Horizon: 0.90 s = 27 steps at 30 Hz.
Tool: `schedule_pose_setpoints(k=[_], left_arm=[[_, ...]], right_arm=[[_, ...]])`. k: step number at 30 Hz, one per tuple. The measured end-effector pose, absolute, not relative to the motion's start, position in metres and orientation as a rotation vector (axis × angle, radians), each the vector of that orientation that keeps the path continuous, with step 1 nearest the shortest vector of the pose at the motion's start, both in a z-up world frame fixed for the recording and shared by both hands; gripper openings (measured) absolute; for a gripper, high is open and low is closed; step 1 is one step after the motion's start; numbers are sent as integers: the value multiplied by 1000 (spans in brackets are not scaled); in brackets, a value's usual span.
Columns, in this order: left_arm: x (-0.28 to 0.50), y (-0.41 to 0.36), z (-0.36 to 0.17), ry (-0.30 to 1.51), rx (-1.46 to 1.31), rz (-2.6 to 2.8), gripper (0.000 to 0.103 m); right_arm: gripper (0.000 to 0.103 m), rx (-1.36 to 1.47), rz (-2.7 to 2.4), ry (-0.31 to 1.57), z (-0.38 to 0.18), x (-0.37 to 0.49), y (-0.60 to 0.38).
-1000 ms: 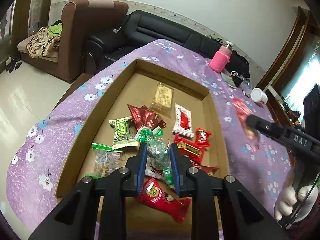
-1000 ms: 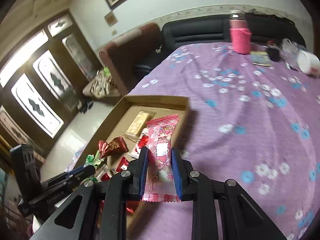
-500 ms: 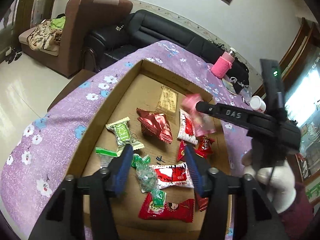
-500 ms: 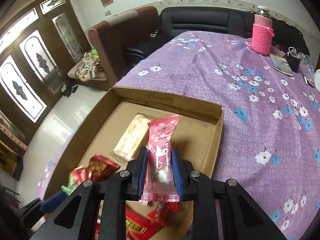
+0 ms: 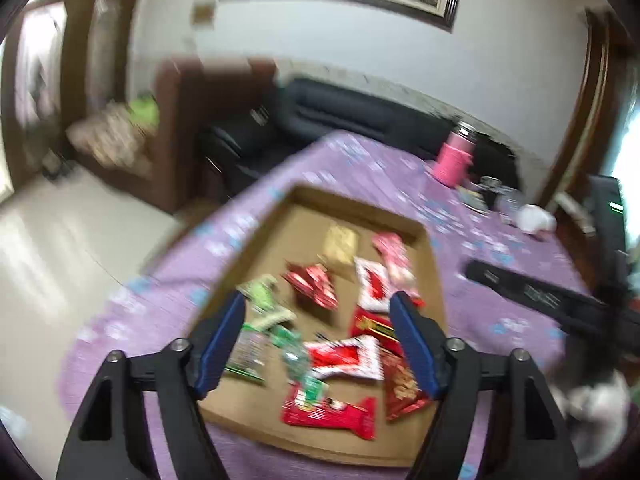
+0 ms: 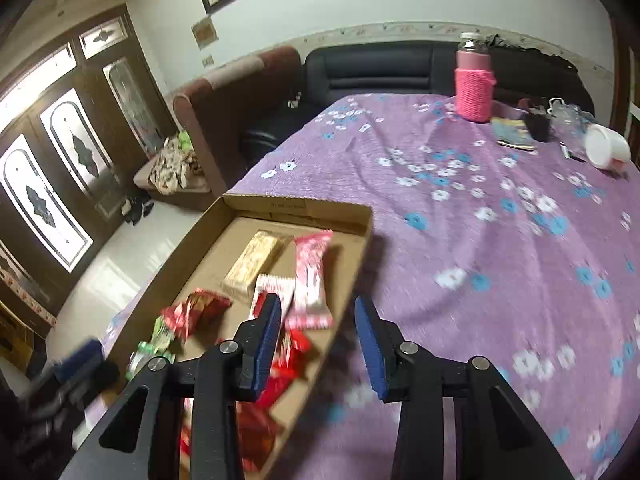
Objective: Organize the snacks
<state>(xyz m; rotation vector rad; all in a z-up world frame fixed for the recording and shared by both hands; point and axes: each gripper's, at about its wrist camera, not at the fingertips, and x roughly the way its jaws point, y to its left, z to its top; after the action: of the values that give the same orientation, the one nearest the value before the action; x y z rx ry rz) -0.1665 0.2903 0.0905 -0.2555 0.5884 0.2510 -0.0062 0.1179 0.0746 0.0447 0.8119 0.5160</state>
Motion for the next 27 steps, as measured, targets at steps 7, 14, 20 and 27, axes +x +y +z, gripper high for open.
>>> schedule_pose_setpoints(k=[7,14,20,27], left_arm=[[-197,247,117,430,-126,401,103],[-184,223,110,555,-119,370,103],[-179,204,97,631,-82,336,103],[-178,200,95,653,-95,311,103]], right_arm=[[52,75,470,750,67,-53,83],[60,96,457,781,51,-75,68],[60,71,450,763,50,-87,62],[61,46,452,757,50,-92,66]])
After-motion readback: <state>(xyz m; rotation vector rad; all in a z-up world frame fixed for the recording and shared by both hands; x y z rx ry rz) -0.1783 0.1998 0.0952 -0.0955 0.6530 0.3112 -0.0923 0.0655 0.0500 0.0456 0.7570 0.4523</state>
